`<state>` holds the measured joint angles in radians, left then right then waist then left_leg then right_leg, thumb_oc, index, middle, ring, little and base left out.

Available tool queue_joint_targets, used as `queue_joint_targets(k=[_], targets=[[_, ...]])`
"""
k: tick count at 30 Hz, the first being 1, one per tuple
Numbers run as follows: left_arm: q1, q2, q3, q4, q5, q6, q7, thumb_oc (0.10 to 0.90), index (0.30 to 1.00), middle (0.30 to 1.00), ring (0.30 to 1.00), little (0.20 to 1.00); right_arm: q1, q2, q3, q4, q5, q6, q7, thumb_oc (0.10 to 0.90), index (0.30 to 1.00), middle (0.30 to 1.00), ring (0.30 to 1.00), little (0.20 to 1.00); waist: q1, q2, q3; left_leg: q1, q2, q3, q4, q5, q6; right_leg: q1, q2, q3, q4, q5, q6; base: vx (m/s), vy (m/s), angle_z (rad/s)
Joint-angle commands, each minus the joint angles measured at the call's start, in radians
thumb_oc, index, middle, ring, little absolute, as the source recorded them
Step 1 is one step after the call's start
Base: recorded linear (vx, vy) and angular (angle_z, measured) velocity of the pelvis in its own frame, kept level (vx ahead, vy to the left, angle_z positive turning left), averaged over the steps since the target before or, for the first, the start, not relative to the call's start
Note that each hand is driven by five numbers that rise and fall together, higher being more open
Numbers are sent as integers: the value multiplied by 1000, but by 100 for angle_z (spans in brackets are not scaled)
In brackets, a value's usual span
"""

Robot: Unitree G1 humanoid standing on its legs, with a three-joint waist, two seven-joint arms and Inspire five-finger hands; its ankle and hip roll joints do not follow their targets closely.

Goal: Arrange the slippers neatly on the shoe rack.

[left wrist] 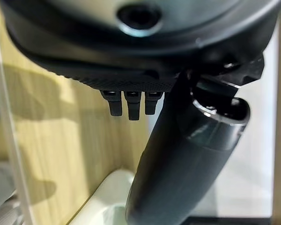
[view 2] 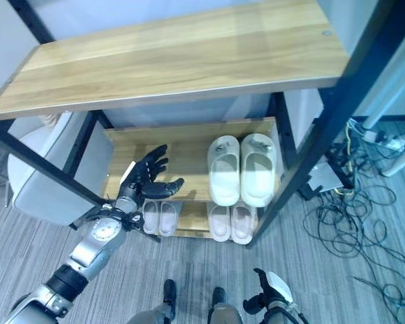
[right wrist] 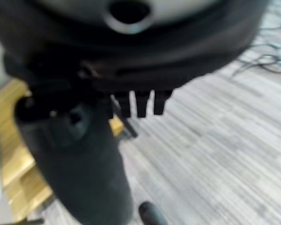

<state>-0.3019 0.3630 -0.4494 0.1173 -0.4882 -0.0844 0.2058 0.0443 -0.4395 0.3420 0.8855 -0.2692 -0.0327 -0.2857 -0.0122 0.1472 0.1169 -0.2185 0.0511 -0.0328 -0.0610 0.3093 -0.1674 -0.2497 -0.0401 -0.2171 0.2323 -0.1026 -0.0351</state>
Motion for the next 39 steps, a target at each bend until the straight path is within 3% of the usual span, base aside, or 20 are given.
queue_joint_targets(k=[1,2,4,6,10,13,15,17,18,20,22,23,24,26,30,32,33,34,37,39], targets=[[5,7,89,-130,23,-110,-39,800,900,900,900,900,-16,-16,-30,-17,14,-21,-15,800,900,900,900,900,13,-39,-23,44,-67,-26,-6,-174,58,69,-2,51,-289,153,116,-151,-3,23],[6,8,90,-131,23,-109,-39,800,900,900,900,900,-16,-16,-29,-17,14,-22,-15,800,900,900,900,900,11,-39,-23,44,-67,-27,-5,-174,59,70,-3,50,-290,153,117,-286,-12,28],[92,16,119,-148,32,-114,-76,800,900,900,900,900,-41,-21,-30,5,6,-13,-13,800,900,900,900,900,20,-75,-11,49,-78,-22,109,-283,88,40,-52,36,-292,181,128,-285,22,23],[167,29,138,-143,42,-113,-107,800,900,900,900,900,-53,-21,-41,25,5,-11,-12,800,900,900,900,900,21,-86,-11,76,-61,-24,175,-314,83,32,-66,27,-295,193,133,-169,70,30],[267,40,149,-104,44,-101,-140,800,900,900,900,900,-62,-20,-55,48,8,-9,-5,800,900,900,900,900,13,-95,-21,167,-20,-48,222,-330,69,30,-79,5,-287,209,141,-53,64,19],[331,62,140,-42,139,-90,-161,800,900,900,900,900,-66,-17,-76,81,17,-13,1,800,900,900,900,900,-3,-98,-34,220,-5,-96,222,-320,57,26,-88,-15,-276,221,152,-73,149,25],[371,42,127,100,205,-70,-175,800,900,900,900,900,-80,-9,-88,119,27,-11,14,800,900,900,900,900,-12,-103,-36,243,-22,-105,168,-390,68,11,-98,-11,-255,237,161,-81,157,26],[374,34,122,163,246,-65,-176,800,900,900,900,900,-85,-7,-89,133,28,-10,14,800,900,900,900,900,-14,-107,-35,254,-30,-98,153,-413,77,5,-104,-10,-248,246,167,-102,200,7],[370,11,110,306,316,-43,-168,800,900,900,900,900,-100,11,-86,176,29,-3,19,800,900,900,900,900,-13,-119,-30,262,-48,-83,128,-446,93,-7,-116,-5,-245,264,182,-139,260,-5],[354,-11,114,442,378,-32,-158,800,900,900,900,900,-120,30,-83,203,33,3,26,800,900,900,900,900,-7,-133,-20,261,-72,-80,112,-459,112,-21,-128,4,-247,284,196,-195,274,-4],[344,-22,118,512,408,-29,-151,800,900,900,900,900,-128,38,-81,222,31,8,30,800,900,900,900,900,-3,-141,-15,261,-83,-79,106,-460,121,-28,-134,10,-248,293,204,-189,250,-27],[311,-46,134,669,476,-12,-126,800,900,900,900,900,-147,56,-71,259,17,19,29,800,900,900,900,900,4,-154,-7,262,-107,-81,89,-452,137,-41,-149,10,-258,309,223,-151,185,-32],[308,-47,134,673,477,-14,-125,800,900,900,900,900,-149,56,-71,260,17,19,28,800,900,900,900,900,5,-155,-6,263,-108,-81,88,-451,137,-41,-150,11,-258,309,223,-271,311,-20],[265,-74,164,844,511,0,-93,800,900,900,900,900,-169,75,-71,289,16,34,30,800,900,900,900,900,5,-169,11,257,-121,-67,74,-428,150,-59,-166,22,-247,321,243,-263,215,-19],[226,-74,162,940,553,13,-73,800,900,900,900,900,-167,81,-77,319,38,34,31,800,900,900,900,900,9,-176,24,215,-137,-60,86,-395,170,-51,-145,90,-128,252,225,-241,150,6],[223,-75,164,990,568,23,-72,800,900,900,900,900,-147,88,-85,356,56,30,38,800,900,900,900,900,21,-166,6,188,-139,-62,88,-367,189,-2,-96,126,33,156,193,-167,142,-5],[223,-75,164,990,568,23,-72,800,900,900,900,900,-147,89,-85,357,56,30,38,800,900,900,900,900,22,-167,4,185,-139,-62,87,-364,189,-4,-96,127,31,159,193,-162,132,-23],[219,-76,166,1020,585,27,-73,800,900,900,900,900,-131,98,-92,384,72,27,46,800,900,900,900,900,32,-164,-19,162,-138,-62,83,-345,195,40,-56,150,96,110,186,-99,58,-12],[223,-82,176,1034,578,31,-69,800,900,900,900,900,-127,109,-92,403,75,33,55,800,900,900,900,900,52,-173,-41,154,-139,-50,74,-341,194,85,-52,144,75,87,174,-36,4,1],[223,-90,181,1057,585,31,-64,800,900,900,900,900,-122,119,-94,414,75,32,56,800,900,900,900,900,58,-184,-69,148,-143,-40,59,-330,190,138,-52,127,-13,68,169,21,-48,-18]])
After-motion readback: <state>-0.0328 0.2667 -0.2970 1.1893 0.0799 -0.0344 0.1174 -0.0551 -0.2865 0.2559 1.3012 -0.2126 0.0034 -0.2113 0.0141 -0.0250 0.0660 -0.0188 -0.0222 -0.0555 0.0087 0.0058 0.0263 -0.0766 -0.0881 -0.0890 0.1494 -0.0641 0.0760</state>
